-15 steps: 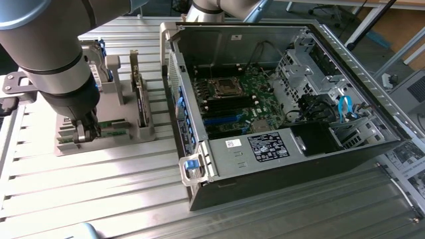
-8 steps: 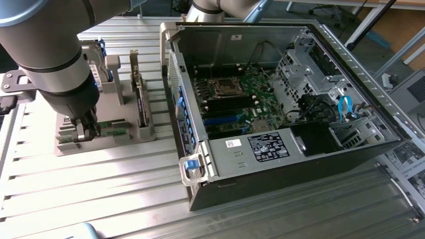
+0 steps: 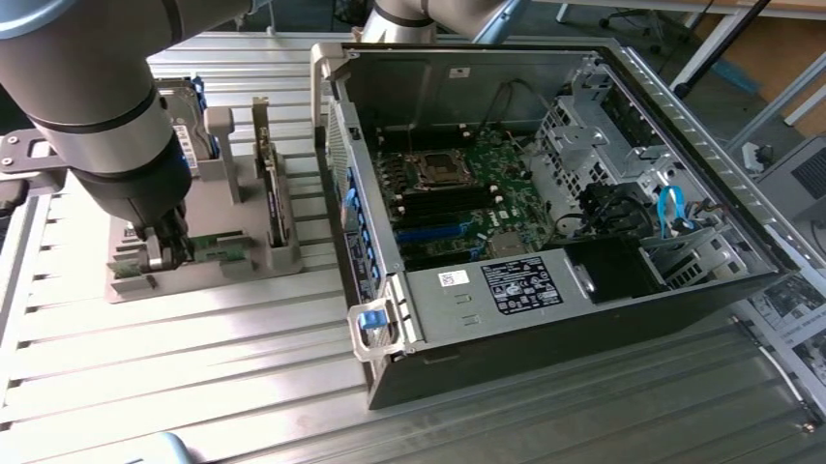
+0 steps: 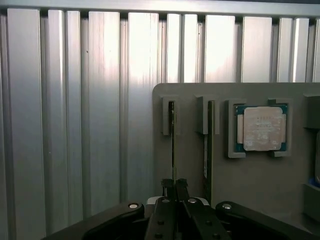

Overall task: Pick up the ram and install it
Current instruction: 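Pick up the ram and move it above insertion slot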

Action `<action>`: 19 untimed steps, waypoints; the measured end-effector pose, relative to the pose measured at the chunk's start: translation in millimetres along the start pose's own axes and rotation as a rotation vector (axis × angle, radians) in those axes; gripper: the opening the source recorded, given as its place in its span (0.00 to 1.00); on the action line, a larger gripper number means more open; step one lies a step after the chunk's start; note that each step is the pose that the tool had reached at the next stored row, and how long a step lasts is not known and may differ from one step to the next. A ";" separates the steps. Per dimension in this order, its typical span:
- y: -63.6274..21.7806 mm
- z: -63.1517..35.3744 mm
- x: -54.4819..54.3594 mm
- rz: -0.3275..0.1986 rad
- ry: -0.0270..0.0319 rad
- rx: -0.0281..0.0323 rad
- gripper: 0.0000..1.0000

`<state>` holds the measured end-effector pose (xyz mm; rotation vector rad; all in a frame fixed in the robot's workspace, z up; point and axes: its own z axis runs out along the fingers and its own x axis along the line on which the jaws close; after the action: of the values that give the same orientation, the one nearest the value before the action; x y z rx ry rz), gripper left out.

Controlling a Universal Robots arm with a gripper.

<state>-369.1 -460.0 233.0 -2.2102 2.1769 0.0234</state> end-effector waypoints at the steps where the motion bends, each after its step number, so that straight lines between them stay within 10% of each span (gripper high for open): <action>1: 0.0 -0.9 0.0 0.000 0.0000 -0.0001 0.12; 19: -0.3 -16.5 -0.6 0.000 0.0000 0.0000 0.12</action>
<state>-369.1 -460.0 249.6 -2.2102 2.1770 0.0234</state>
